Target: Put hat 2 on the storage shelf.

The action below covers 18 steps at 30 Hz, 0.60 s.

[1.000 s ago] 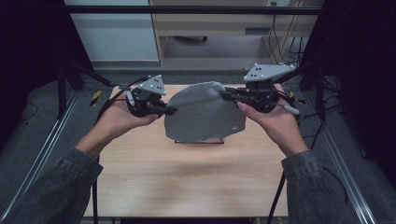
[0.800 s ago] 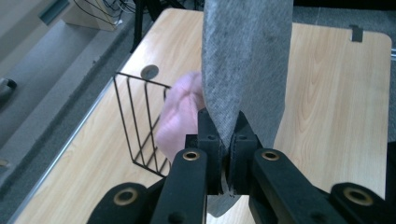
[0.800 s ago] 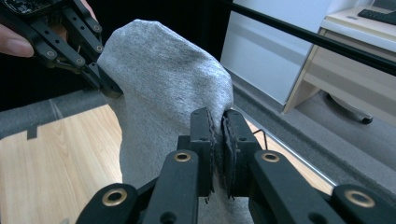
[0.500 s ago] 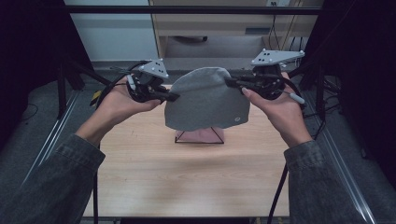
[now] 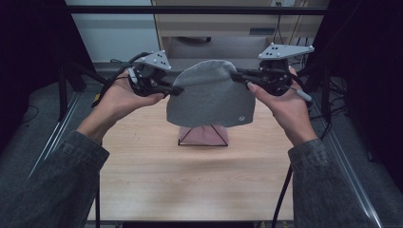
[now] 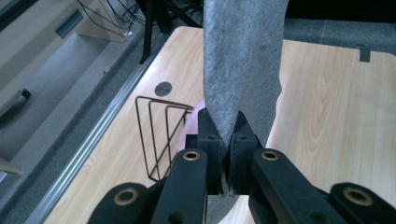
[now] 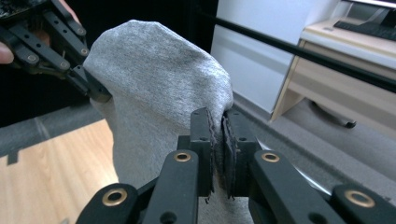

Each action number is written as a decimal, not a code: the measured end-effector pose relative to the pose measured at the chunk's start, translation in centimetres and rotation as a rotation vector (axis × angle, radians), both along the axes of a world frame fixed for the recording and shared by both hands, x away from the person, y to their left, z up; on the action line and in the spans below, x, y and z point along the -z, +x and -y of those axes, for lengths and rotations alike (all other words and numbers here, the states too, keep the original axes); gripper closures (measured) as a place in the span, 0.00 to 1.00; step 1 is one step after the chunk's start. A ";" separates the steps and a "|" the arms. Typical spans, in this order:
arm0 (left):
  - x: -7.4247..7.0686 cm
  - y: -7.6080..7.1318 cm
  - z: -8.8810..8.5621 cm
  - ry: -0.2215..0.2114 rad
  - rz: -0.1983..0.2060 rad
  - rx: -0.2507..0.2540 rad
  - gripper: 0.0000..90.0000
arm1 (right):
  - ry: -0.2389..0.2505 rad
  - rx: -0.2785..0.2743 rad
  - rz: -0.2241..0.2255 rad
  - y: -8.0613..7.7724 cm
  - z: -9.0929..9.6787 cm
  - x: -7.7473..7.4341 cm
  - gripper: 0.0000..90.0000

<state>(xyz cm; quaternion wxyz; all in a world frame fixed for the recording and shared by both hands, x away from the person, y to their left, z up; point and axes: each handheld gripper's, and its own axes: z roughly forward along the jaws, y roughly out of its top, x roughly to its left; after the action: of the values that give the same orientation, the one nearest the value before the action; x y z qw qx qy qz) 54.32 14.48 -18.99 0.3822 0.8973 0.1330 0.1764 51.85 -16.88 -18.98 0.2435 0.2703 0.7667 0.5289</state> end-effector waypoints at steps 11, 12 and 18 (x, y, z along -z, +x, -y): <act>-1.0 2.9 0.2 -0.044 0.026 -0.034 0.96 | 0.055 0.045 0.030 2.8 0.3 -0.5 0.93; -1.0 3.2 0.3 -0.046 0.024 -0.036 0.96 | 0.056 0.047 0.032 3.1 0.3 -0.4 0.93; -0.5 4.5 0.8 -0.049 0.030 -0.047 0.96 | 0.077 0.063 0.029 4.3 0.8 0.4 0.93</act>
<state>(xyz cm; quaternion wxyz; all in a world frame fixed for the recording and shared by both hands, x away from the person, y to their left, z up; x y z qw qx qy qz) 58.82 13.70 -18.47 0.4018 0.8815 0.1525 0.1956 56.10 -17.70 -19.38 0.2605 0.2955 0.7335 0.5539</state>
